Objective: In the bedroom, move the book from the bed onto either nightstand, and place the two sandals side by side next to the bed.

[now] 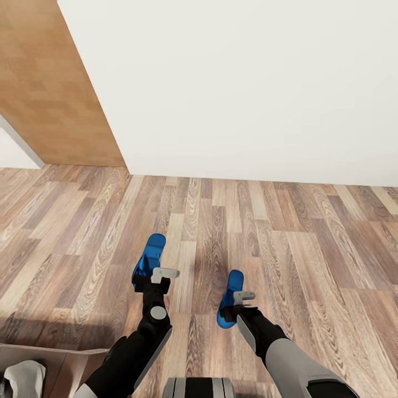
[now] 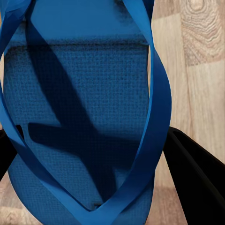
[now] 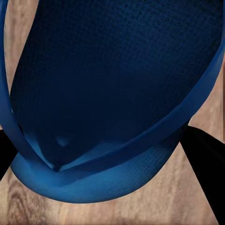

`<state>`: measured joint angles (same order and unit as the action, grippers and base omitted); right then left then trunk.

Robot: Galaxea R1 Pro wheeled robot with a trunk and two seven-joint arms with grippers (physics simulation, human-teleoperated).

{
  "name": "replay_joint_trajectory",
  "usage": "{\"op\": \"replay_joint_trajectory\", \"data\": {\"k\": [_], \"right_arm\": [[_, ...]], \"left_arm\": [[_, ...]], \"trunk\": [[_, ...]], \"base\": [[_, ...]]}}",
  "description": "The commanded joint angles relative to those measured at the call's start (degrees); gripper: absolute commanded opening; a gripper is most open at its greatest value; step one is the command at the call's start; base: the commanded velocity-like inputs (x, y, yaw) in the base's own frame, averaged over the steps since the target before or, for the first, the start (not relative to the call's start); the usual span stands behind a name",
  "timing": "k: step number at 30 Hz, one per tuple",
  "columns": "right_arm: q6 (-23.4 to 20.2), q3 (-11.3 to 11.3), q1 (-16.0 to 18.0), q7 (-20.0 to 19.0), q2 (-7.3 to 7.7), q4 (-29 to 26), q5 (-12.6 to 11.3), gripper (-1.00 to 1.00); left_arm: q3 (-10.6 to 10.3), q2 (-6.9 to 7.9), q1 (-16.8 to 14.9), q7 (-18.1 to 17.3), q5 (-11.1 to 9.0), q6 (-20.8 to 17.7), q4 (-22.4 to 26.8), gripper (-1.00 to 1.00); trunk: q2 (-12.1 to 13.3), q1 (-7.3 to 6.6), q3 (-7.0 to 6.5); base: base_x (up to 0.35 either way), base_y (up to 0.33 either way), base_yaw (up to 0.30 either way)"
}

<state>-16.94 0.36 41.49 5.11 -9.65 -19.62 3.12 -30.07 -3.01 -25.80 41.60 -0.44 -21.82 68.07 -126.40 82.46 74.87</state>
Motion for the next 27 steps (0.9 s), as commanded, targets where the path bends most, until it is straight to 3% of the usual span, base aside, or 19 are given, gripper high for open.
{"op": "replay_joint_trajectory", "data": {"k": [1, 18, 27], "right_arm": [[-0.3, 0.0, 0.0, 0.2, -0.02, -0.1, 0.3, -1.00], [-0.2, -0.9, -0.1, 0.2, 0.12, -0.3, 0.3, -1.00], [-0.1, -1.3, -0.1, 0.2, 0.76, -0.3, 0.3, -1.00]], "left_arm": [[-0.1, 0.03, 0.0, 0.3, -0.1, -0.4, 0.1, -1.00], [0.1, 0.18, 0.0, -0.5, -0.6, -3.5, 4.8, -1.00], [0.2, 0.20, 0.0, -6.5, -0.6, -5.7, 4.9, -1.00]], "trunk": [[0.4, -0.23, -0.15], [7.2, -3.97, -3.20], [10.8, -5.94, -4.82]], "base": [[0.000, 0.000, 0.000], [0.000, 0.000, 0.000], [0.000, 0.000, 0.000]]}}
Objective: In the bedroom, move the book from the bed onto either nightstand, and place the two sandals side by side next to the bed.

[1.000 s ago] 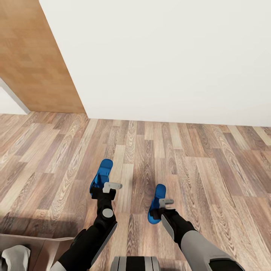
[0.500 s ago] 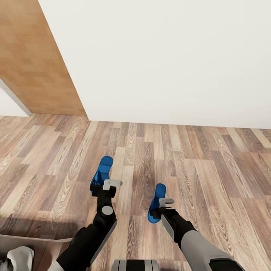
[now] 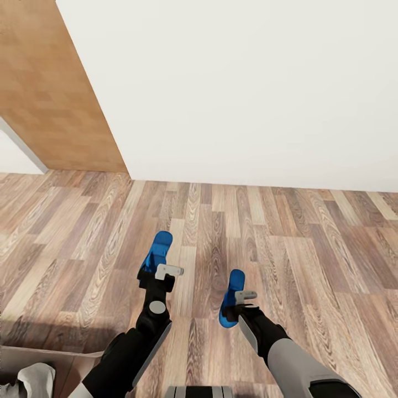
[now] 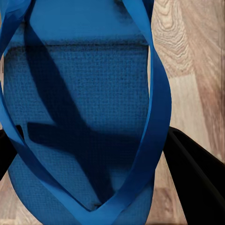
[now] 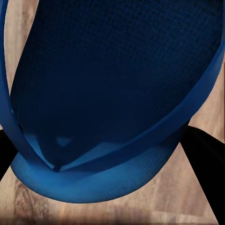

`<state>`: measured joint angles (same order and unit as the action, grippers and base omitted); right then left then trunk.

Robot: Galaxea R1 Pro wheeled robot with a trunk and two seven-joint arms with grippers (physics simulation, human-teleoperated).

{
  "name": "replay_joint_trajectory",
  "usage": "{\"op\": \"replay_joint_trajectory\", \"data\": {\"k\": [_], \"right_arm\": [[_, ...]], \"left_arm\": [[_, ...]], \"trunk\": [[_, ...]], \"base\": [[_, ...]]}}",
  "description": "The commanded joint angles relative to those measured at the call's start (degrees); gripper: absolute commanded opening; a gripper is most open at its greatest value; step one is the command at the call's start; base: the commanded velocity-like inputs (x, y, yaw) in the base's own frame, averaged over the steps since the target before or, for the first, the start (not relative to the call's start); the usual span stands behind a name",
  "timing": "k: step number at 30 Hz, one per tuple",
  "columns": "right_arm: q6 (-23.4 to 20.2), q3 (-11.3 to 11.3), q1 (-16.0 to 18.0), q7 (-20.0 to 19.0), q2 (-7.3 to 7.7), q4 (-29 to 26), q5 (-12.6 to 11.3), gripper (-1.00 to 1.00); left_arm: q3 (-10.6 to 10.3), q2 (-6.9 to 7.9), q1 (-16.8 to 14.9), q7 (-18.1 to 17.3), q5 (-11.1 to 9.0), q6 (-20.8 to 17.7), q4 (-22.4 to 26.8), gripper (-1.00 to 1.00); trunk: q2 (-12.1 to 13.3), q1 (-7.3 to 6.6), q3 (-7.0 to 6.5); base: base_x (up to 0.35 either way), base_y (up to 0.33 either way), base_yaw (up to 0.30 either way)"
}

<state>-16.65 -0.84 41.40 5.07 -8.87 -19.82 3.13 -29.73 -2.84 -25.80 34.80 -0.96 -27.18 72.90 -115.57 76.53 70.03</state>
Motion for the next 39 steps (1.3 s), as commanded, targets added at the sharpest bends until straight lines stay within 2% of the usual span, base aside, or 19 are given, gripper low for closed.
{"op": "replay_joint_trajectory", "data": {"k": [1, 7, 12, 13, 17, 28, 34, 39], "right_arm": [[-0.4, -0.1, 0.0, 0.2, 0.04, -0.1, 0.3, -1.00], [-0.4, -0.4, 0.0, 0.2, 0.72, -0.1, 0.3, -1.00], [2.0, -0.5, 0.0, 0.2, 1.44, 0.1, 0.3, -1.00], [2.7, -0.5, 0.0, 0.2, 1.60, 0.2, 0.4, -1.00], [3.7, -0.5, 0.0, 0.2, 1.97, 0.4, 0.4, -1.00], [4.1, -0.7, 0.0, 0.2, 2.10, 0.4, 0.4, -1.00], [4.3, -2.4, 0.0, 0.2, 2.10, 0.4, 0.4, -1.00], [4.3, -2.8, 0.0, 0.2, 2.11, 0.4, 0.4, -1.00]], "left_arm": [[-0.1, 0.02, -0.1, -0.2, -0.1, -0.5, 0.1, -1.00], [0.0, 0.02, -0.1, -2.5, -0.2, -0.7, 0.3, -1.00], [2.4, 0.03, -0.1, -5.5, -1.5, -1.2, 1.1, -1.00], [3.4, 0.03, 0.0, -6.7, -1.9, -1.9, 1.3, -1.00], [5.1, 0.04, 0.0, -8.9, -2.2, -3.2, 1.8, -1.00], [5.6, 0.03, 0.0, -9.7, -1.9, -3.6, 1.7, -1.00], [5.6, 0.03, 0.0, -9.6, -1.8, -3.6, 1.5, -1.00], [5.6, 0.03, 0.0, -9.5, -1.7, -3.5, 1.3, -1.00]], "trunk": [[0.4, -0.23, -0.15], [2.8, -1.55, -1.23], [4.8, -2.65, -2.12], [5.2, -2.87, -2.30], [6.8, -3.74, -3.02], [11.2, -6.16, -5.00], [13.6, -7.48, -6.07], [15.6, -8.58, -6.97]], "base": [[0.000, 0.000, 0.000], [0.000, 0.000, 0.000], [0.000, 0.000, 0.000], [0.000, 0.000, 0.000], [0.000, 0.000, 0.000], [0.000, 0.000, 0.000], [0.000, 0.000, 0.000], [0.000, 0.000, 0.000]]}}
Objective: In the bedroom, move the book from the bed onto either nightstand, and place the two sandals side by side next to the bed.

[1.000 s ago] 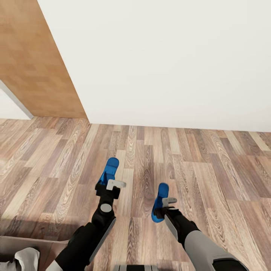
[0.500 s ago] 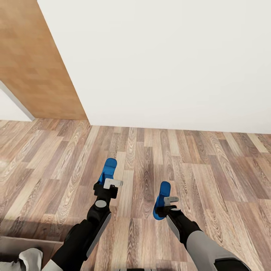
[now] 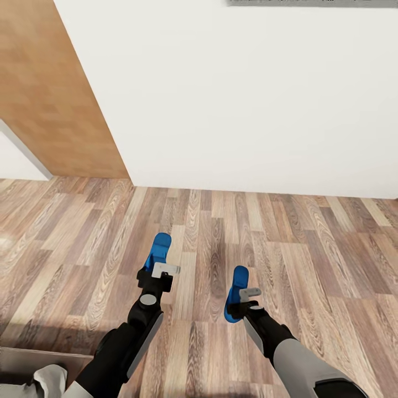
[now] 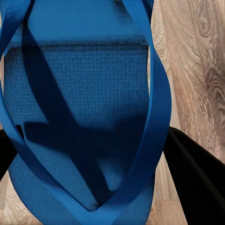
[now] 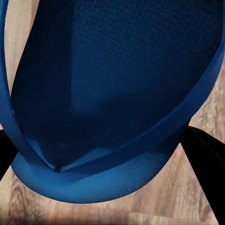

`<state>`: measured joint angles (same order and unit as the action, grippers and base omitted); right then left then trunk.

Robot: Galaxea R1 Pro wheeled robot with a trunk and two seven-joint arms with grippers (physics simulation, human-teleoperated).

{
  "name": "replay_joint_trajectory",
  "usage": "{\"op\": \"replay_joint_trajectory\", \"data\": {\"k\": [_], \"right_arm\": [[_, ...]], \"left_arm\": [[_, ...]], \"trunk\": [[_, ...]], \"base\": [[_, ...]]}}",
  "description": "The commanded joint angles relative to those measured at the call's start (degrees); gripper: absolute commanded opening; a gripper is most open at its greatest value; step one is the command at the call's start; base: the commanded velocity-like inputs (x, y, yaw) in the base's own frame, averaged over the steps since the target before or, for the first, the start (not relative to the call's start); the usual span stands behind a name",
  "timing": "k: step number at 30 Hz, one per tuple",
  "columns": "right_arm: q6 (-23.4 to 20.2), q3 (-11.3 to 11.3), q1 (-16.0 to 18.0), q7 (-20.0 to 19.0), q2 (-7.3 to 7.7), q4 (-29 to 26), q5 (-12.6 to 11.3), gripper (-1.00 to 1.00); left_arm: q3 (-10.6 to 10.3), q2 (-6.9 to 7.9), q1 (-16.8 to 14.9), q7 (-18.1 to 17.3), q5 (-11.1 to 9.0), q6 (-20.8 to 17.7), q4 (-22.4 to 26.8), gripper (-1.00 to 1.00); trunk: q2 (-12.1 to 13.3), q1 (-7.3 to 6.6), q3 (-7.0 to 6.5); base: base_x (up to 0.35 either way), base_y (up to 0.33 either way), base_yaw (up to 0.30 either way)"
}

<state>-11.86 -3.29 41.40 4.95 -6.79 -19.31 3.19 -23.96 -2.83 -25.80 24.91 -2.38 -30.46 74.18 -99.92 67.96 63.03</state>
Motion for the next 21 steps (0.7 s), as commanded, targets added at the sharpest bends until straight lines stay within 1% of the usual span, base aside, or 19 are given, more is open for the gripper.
{"op": "replay_joint_trajectory", "data": {"k": [1, 7, 14, 21], "right_arm": [[-0.5, -0.4, 0.0, 0.3, 0.02, -0.1, 0.3, -1.00], [-0.4, -0.5, -0.1, 0.3, 0.02, -0.1, 0.3, -1.00], [-0.4, -1.2, -0.1, 0.3, 0.02, -0.1, 0.3, -1.00], [-0.4, -1.3, -0.1, 0.3, 0.02, 0.0, 0.3, -1.00]], "left_arm": [[-0.1, 0.02, 0.0, 0.5, -0.3, -0.2, 0.0, -1.00], [-0.1, 0.02, 0.0, 0.7, -0.2, -0.2, -0.1, -1.00], [-0.1, -0.02, 0.0, 0.9, -0.1, -0.1, -0.2, -1.00], [-0.1, -0.05, 0.0, 0.8, -0.1, 0.3, -1.2, -1.00]], "trunk": [[0.4, -0.23, -0.15], [2.8, -1.55, -1.23], [5.6, -3.08, -2.48], [8.4, -4.62, -3.74]], "base": [[0.000, 0.000, 0.000], [0.000, 0.000, 0.000], [0.000, 0.000, 0.000], [0.000, 0.000, 0.000]]}}
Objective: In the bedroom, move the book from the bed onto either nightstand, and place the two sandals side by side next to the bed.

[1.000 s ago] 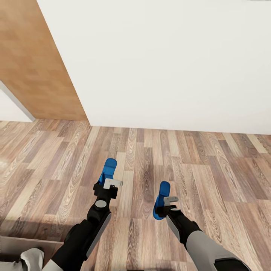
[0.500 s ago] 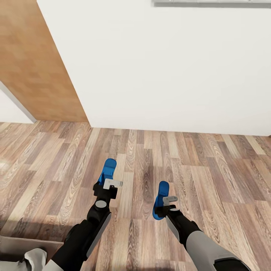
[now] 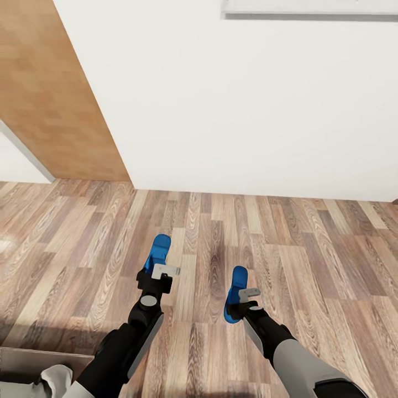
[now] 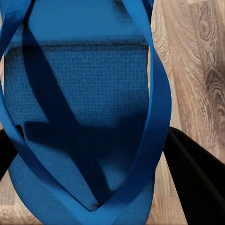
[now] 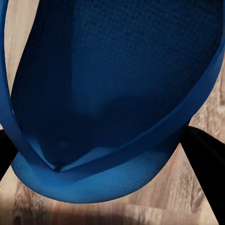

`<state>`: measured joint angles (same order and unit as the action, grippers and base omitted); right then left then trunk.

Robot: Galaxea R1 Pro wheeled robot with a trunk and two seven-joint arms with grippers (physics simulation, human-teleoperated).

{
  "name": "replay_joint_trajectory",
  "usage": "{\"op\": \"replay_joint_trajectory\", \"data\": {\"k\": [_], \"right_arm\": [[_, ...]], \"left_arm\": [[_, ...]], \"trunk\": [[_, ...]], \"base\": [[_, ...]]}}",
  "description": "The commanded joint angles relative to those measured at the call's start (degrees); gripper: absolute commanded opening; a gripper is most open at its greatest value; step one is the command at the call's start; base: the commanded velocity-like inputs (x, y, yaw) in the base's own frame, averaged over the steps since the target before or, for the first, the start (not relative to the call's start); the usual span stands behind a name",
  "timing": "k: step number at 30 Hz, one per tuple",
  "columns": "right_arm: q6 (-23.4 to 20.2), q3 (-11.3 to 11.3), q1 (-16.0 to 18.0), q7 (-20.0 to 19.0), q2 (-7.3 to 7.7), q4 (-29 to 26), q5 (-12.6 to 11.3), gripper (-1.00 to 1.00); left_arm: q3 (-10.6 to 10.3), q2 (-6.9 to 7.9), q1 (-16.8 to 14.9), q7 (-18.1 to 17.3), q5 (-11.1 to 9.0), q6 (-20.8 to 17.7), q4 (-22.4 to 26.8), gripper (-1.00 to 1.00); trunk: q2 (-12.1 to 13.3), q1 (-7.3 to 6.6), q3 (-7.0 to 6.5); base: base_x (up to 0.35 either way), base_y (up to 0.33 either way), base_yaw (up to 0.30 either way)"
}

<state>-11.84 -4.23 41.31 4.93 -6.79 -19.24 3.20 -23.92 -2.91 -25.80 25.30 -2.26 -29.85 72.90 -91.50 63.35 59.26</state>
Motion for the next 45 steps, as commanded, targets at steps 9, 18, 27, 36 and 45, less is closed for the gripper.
{"op": "replay_joint_trajectory", "data": {"k": [9, 18, 27, 36, 45], "right_arm": [[-0.5, -0.4, 0.0, 0.3, 0.55, -0.1, 0.3, -1.00], [-0.4, -0.4, -0.1, 0.3, 1.07, -0.1, 0.2, -1.00], [1.5, -0.4, -0.2, 0.3, 2.40, -0.1, 0.2, -1.00], [2.8, -0.4, -0.2, 0.4, 2.60, 0.0, 0.2, -1.00], [4.8, -0.2, -1.7, 0.4, 4.00, 0.0, -0.2, -1.00]], "left_arm": [[-0.1, 0.01, -0.1, 0.2, -0.7, 0.0, -2.7, -1.00], [-0.1, -0.02, -0.2, -0.1, -0.8, 0.0, -6.4, -1.00], [-0.2, -0.04, -1.3, -0.1, -0.7, 3.8, -13.1, -1.00], [0.0, -0.04, -1.8, -0.2, -0.8, 8.0, -16.1, -1.00], [0.5, -0.03, -1.8, -0.3, -1.9, 8.2, -19.4, -1.00]], "trunk": [[3.6, -1.99, -1.59], [7.2, -3.96, -3.20], [10.8, -5.94, -4.82], [14.4, -7.92, -6.43], [18.0, -9.89, -8.05]], "base": [[0.000, 0.000, 0.000], [0.000, 0.000, 0.000], [0.000, 0.000, 0.000], [0.000, 0.000, 0.000], [0.000, 0.000, 0.000]]}}
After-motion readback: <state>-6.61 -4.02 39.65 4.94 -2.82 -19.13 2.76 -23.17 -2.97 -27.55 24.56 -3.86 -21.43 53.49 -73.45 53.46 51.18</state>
